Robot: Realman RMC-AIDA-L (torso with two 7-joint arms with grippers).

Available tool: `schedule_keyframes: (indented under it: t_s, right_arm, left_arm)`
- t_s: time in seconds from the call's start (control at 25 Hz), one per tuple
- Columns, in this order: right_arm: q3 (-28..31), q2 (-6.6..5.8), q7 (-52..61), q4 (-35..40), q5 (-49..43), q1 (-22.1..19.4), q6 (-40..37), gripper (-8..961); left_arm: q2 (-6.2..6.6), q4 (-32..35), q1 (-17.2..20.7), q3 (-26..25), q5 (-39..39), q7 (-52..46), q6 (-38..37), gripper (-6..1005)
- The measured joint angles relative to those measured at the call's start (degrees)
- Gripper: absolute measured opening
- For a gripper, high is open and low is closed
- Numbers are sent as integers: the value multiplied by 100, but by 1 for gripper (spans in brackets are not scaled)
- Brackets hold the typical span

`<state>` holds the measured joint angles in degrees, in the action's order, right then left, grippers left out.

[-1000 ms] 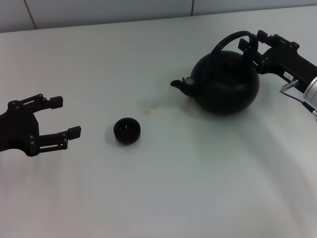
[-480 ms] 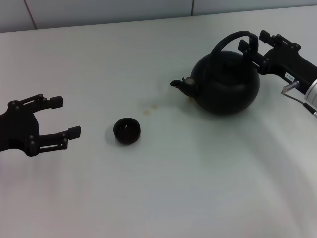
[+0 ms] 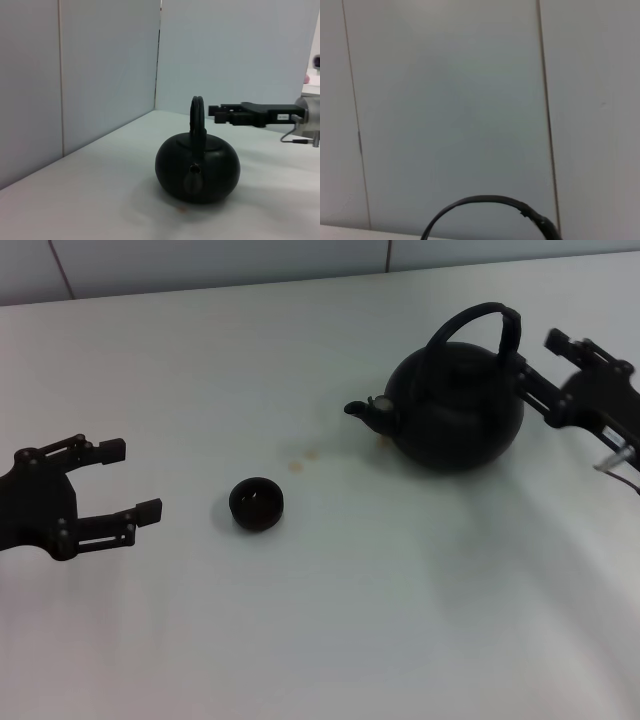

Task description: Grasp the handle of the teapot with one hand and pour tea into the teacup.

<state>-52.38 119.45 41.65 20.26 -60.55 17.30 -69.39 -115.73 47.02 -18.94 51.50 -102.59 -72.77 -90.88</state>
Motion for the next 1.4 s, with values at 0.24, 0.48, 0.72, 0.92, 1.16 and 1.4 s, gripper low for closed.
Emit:
schedule_keyframes:
  t_s: [0.24,0.48,0.72,0.92,1.16,1.4]
  right_arm:
    - [469,2,-858,-533,-11,-313,-1155,648]
    - [401,-90,-98,-239,-721,-439,-1812,649]
    - [410,-165,764,807,-2161,-379,-2596,648]
    - [418,-175,1514,1627,-3195,-198,-3002,647]
    - [443,-199,1892,2016,-3577,-40,-3317,648]
    - [401,-118,1906,2082,-3614,-19,-3318,647]
  left_arm:
    - [-1,0,21,-4,20,3,-65,866]
    - [-69,0,50,-289,56,180,-405,866]
    - [-143,-5,108,-500,54,312,-840,866]
    - [-161,-9,173,-501,35,317,-952,866]
    - [-182,-112,214,-502,49,431,-1076,866]
    - [-208,-268,265,-491,51,525,-1099,866]
